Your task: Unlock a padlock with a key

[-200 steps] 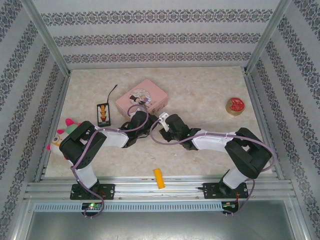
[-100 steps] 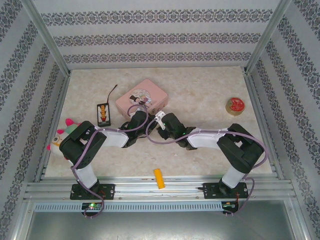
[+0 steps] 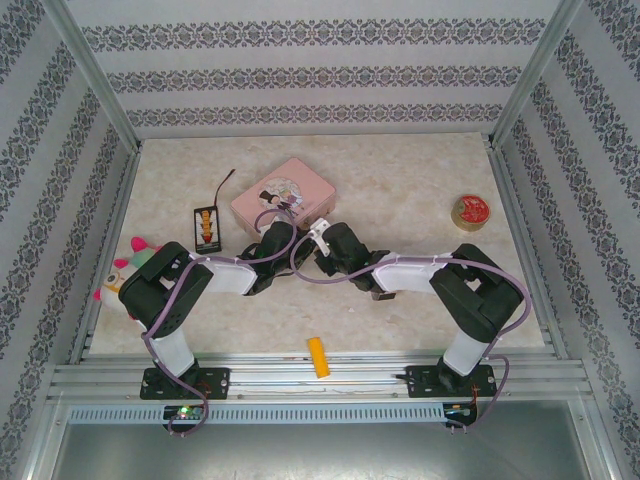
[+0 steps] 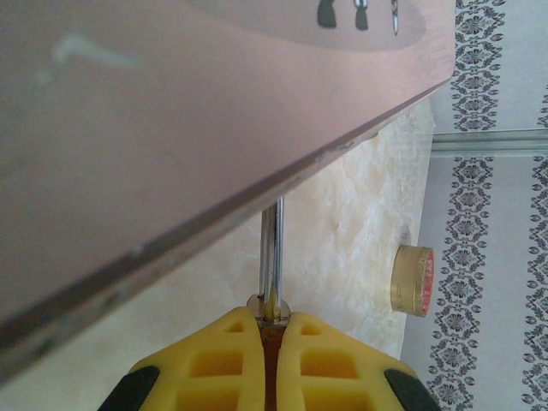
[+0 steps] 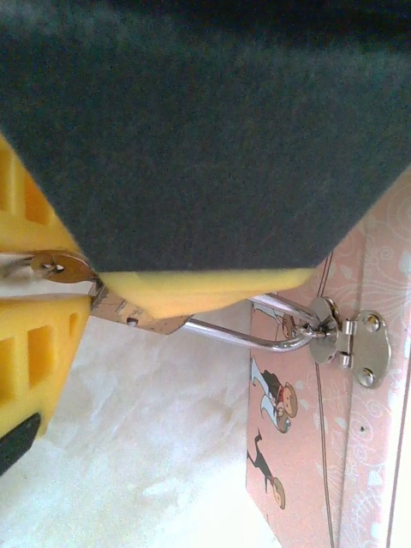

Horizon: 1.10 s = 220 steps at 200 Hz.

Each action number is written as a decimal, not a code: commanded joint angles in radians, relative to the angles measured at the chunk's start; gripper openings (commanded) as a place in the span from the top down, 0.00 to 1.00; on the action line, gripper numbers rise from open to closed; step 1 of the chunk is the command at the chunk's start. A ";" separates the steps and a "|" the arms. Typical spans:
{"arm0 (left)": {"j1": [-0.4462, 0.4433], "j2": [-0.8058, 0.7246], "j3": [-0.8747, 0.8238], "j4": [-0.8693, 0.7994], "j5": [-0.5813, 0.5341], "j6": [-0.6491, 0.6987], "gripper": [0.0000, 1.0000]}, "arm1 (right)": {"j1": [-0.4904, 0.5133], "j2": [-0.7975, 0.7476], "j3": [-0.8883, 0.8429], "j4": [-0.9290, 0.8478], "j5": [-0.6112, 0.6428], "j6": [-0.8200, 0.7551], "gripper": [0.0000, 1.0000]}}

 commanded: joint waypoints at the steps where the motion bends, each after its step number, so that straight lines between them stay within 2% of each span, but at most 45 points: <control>1: -0.010 -0.031 0.010 -0.004 0.083 -0.013 1.00 | -0.024 0.026 0.025 0.028 -0.022 0.020 0.83; 93: -0.023 -0.034 0.060 -0.105 0.173 0.070 1.00 | -0.049 -0.013 0.025 0.019 -0.078 0.009 0.86; 123: -0.025 -0.047 0.055 -0.113 0.180 0.096 1.00 | -0.057 -0.034 0.001 0.010 -0.112 0.038 0.86; 166: -0.026 -0.057 0.085 -0.195 0.250 0.167 1.00 | -0.042 -0.064 -0.039 0.016 -0.128 0.086 0.86; 220: -0.028 -0.069 0.045 -0.203 0.309 0.169 1.00 | -0.028 -0.094 -0.064 0.011 -0.133 0.122 0.87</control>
